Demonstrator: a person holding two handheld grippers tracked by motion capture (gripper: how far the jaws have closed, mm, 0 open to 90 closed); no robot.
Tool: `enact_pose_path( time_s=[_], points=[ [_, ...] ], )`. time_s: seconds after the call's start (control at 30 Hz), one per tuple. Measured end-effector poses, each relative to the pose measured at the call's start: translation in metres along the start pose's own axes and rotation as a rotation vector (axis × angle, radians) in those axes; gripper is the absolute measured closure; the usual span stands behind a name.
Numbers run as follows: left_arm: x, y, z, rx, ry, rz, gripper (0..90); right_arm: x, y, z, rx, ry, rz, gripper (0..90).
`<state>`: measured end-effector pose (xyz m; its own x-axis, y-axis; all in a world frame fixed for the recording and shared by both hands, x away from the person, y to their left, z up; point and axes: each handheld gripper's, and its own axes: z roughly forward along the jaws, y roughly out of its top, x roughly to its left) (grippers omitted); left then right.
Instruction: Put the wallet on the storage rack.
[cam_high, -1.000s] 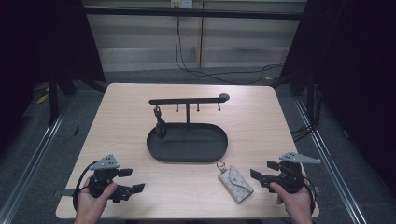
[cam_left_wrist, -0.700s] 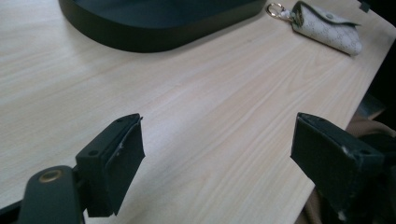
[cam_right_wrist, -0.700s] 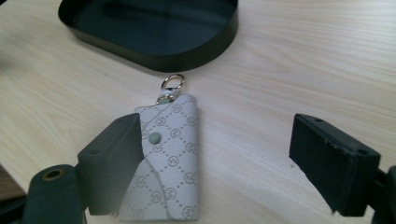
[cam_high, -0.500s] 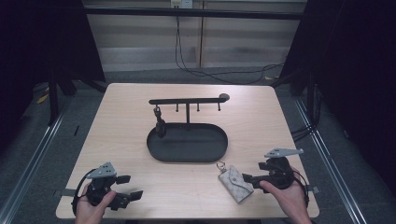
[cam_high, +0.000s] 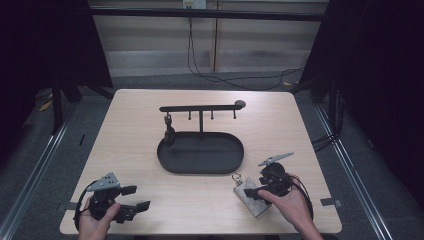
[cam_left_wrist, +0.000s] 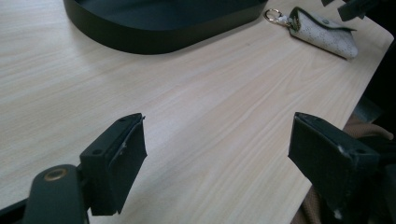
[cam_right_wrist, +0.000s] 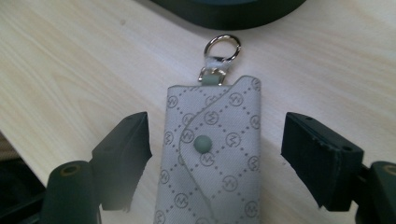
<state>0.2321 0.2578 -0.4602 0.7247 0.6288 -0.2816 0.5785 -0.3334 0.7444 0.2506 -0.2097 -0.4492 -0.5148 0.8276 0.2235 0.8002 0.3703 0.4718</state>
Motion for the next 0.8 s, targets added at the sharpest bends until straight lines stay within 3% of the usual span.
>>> enact_pose_path(
  time_s=[0.17,0.43,0.7,0.8],
  points=[
    [0.001,0.000,0.000,-0.004,-0.004,-0.006,18.7,0.002,0.005,0.002,0.039,-0.001,-0.005,26.0],
    [0.002,0.000,0.002,0.010,-0.009,-0.007,18.7,0.004,0.014,0.011,0.165,-0.032,-0.031,23.9],
    [0.001,0.000,0.004,0.022,-0.017,-0.002,18.7,0.004,0.017,0.018,0.216,-0.039,-0.030,23.6],
    [0.002,0.000,0.003,0.005,-0.030,-0.013,18.6,0.005,0.018,0.020,0.241,-0.043,-0.040,23.6]
  ],
)
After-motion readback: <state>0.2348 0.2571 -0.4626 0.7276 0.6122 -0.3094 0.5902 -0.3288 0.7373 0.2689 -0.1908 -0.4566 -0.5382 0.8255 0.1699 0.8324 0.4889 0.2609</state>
